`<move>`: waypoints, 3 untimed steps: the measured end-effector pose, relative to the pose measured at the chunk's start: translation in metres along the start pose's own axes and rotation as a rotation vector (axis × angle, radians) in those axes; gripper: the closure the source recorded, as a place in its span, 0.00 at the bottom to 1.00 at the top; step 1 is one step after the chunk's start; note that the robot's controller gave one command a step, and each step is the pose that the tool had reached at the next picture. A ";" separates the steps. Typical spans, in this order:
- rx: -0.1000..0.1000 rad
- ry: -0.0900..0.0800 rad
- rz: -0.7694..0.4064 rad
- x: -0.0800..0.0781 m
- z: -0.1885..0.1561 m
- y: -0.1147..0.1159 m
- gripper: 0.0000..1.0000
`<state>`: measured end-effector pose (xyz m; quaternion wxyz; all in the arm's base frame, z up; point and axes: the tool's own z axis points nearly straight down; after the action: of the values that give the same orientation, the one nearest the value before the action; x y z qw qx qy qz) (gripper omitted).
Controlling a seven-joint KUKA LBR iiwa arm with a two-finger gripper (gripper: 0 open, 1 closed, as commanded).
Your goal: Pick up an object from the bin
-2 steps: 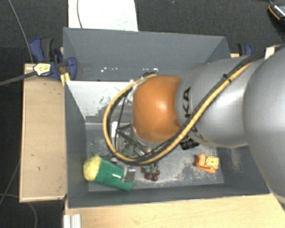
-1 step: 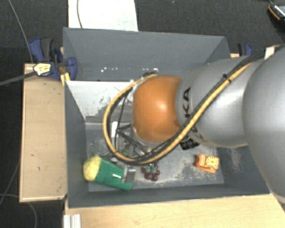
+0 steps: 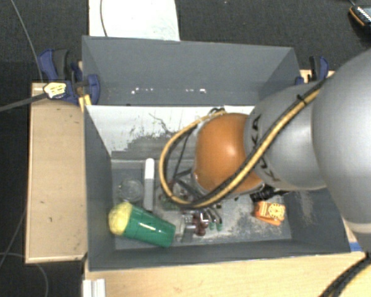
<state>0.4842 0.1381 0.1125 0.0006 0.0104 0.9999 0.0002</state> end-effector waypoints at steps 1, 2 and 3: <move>-0.006 -0.008 -0.116 -0.007 0.033 0.001 1.00; -0.006 -0.008 -0.117 -0.007 0.033 0.001 1.00; -0.009 -0.015 -0.242 -0.033 0.040 -0.017 1.00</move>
Offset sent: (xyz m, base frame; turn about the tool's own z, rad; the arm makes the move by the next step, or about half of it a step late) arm 0.0000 0.0000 0.0000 0.0000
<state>0.5169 0.1209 0.0726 0.0079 -0.1102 0.9939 0.0047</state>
